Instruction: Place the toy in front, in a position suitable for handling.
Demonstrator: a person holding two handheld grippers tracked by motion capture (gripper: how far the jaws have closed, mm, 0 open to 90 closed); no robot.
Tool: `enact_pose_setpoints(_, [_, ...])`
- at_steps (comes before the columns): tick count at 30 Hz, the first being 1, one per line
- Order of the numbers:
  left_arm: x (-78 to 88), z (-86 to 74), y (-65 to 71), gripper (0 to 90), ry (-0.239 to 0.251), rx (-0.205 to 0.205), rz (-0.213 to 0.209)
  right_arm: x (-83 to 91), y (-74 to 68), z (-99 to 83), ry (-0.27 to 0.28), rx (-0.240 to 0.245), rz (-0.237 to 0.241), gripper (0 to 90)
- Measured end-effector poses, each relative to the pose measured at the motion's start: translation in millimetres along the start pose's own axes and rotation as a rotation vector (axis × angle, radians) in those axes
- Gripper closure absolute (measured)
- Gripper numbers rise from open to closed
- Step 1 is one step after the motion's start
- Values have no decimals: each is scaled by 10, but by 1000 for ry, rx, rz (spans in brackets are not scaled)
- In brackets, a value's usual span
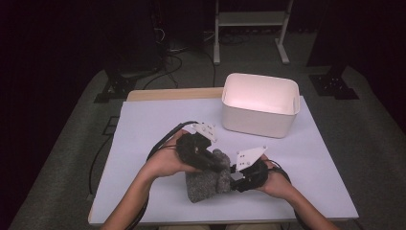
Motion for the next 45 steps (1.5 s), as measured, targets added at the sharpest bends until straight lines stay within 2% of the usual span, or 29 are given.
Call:
enact_pose_setpoints(5, [76, -110, -49, 792, 12, 31, 21, 36, 14, -23, 2, -10, 2, 558])
enact_pose_setpoints(8, [101, -264, -121, 792, 24, 74, 29, 56, 19, -33, -5, -14, -4, 557])
enact_pose_setpoints(11, [50, -383, -164, 792, 19, 102, 13, 81, 27, -41, -21, -22, -4, 557])
enact_pose_setpoints(12, [36, -387, -161, 792, 34, 112, -1, 85, 29, -41, -29, -21, -5, 557])
enact_pose_setpoints(15, [22, -369, -149, 793, 51, 112, -21, 99, 22, -35, -64, -21, -5, 555])
enact_pose_setpoints(19, [1, -318, -120, 793, 42, 93, -17, 123, 14, -23, -95, -14, -16, 554])
enact_pose_setpoints(23, [-16, -292, -90, 794, 46, 85, -28, 138, 9, -14, -111, 19, -24, 555])
enact_pose_setpoints(28, [14, -303, -97, 794, 42, 90, -22, 133, 4, 47, -107, 22, -15, 558])
enact_pose_setpoints(34, [97, -319, -121, 793, 47, 90, -7, 36, 19, 157, -88, 33, -6, 561])
enact_pose_setpoints(41, [225, -376, -183, 793, 38, 103, 41, -54, 37, 360, -42, 48, 5, 578])
enact_pose_setpoints(45, [283, -387, -172, 793, 48, 102, 46, -118, 36, 435, -38, 57, 19, 578])
Point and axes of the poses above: each handheld gripper's, and its own axes: x roughly backward along the jaws, z roughly out of its top, y roughly to its right, the point moved 10 cm from there along -x, roughly forward along the jaws, and after that the axes turned 7 degrees about z, right-handed, at the moved point
